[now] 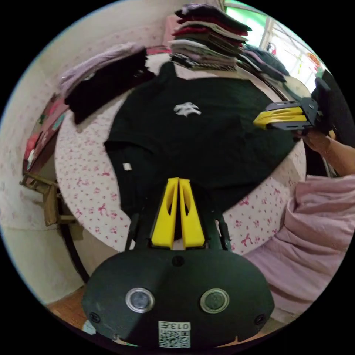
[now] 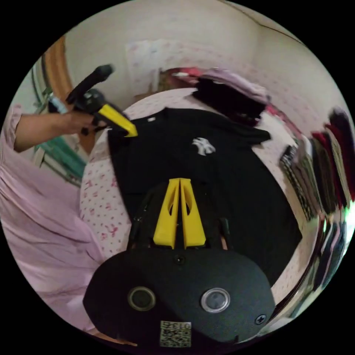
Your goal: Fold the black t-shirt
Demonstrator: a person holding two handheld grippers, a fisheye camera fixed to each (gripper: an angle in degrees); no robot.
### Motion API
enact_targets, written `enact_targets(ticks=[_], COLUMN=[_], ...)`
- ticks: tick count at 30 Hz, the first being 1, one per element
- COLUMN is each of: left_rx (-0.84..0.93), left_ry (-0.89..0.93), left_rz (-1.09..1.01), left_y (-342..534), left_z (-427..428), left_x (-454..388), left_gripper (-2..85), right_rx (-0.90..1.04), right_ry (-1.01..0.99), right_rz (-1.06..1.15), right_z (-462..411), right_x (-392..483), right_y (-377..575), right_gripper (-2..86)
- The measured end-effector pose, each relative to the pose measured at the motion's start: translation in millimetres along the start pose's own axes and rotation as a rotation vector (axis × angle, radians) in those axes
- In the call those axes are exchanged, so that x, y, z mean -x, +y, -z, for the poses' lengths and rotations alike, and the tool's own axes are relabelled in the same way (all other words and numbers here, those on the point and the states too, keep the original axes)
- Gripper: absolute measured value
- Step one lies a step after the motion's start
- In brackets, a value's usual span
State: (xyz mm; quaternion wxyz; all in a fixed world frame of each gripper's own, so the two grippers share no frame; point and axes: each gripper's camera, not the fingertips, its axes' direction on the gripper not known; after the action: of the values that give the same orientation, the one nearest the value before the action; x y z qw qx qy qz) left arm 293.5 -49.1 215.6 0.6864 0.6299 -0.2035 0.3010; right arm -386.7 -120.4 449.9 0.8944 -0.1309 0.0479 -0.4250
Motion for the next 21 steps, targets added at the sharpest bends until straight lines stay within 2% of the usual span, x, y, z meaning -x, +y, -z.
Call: enact_targets(ticks=[2, 5, 11, 15, 21], left_rx=[-0.056, -0.089, -0.104, -0.043, 0.060], left_ry=[-0.005, 0.067, 0.176, 0.178, 0.232], left_rz=[0.080, 0.168, 0.162, 0.089, -0.018], left_y=[-8, -39, -137, -209, -278], left_z=[7, 7, -13, -31, -62], left_x=[23, 62, 119, 132, 128], left_gripper=[0.0, 0.7, 6.4, 7.5, 9.3], right_rx=[-0.019, 0.094, 0.139, 0.186, 0.316], right_ry=[0.059, -0.028, 0.140, 0.214, 0.179], right_rz=[-0.148, -0.389, -0.587, -0.553, -0.362], right_z=[11, 15, 36, 34, 6], right_x=[-48, -151, -291, -357, -421], right_y=[29, 89, 153, 155, 136], right_gripper=[0.1, 0.5, 3.0, 5.9, 8.5])
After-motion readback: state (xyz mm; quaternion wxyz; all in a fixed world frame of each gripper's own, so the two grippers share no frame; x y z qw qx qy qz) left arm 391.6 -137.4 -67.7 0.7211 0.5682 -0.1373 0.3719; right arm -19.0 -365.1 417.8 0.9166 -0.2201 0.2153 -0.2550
